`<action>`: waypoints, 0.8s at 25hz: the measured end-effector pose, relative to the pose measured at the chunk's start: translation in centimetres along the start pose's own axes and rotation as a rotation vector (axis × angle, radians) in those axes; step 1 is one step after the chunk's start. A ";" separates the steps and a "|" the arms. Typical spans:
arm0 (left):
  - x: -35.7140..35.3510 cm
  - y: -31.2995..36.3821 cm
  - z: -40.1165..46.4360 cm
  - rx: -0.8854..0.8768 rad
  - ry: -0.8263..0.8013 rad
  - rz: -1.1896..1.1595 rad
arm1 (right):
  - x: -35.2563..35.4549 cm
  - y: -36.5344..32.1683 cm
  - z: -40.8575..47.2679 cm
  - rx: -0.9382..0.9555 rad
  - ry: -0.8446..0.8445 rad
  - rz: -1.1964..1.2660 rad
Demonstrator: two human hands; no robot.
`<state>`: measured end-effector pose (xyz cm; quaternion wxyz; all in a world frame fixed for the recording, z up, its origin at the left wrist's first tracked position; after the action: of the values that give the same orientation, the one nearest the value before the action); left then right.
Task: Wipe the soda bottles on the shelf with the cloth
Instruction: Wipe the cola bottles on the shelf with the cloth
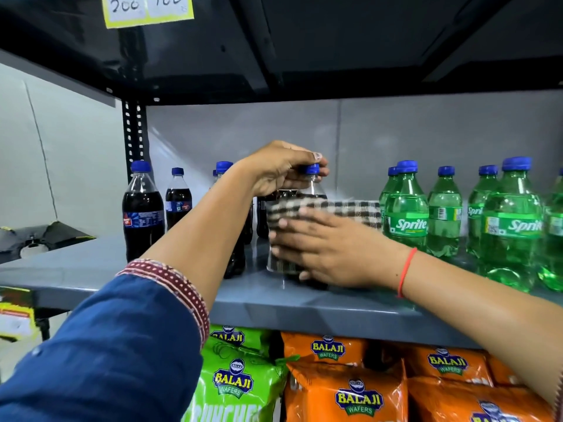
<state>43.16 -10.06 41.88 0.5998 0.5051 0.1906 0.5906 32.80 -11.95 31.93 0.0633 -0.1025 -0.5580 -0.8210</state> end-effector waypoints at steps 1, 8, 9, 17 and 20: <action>0.0 0.0 0.0 0.004 -0.004 -0.013 | 0.4 1.2 0.1 -0.081 0.044 0.024; -0.1 -0.1 0.1 0.015 -0.015 -0.034 | 0.8 0.9 0.7 -0.102 0.091 0.081; -0.1 -0.2 0.1 0.013 -0.017 -0.032 | 0.7 1.2 0.7 -0.120 0.085 0.077; 0.0 -0.1 0.2 0.016 -0.020 -0.009 | 0.3 0.6 0.5 -0.084 0.087 0.022; 0.1 -0.3 0.3 0.031 -0.018 -0.026 | 0.8 1.3 0.4 -0.143 0.123 0.091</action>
<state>43.59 -10.02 41.75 0.6014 0.5170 0.2008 0.5751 32.32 -12.03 33.49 0.1270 -0.0815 -0.4877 -0.8599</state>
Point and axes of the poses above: each hand's wrist, its own z-axis towards the middle knuckle, its own x-axis out of the back of the hand, y = z × x, the point moved 10 cm from there along z, towards the middle knuckle, and after that the axes turned 5 degrees about z, right-handed, at the moved point
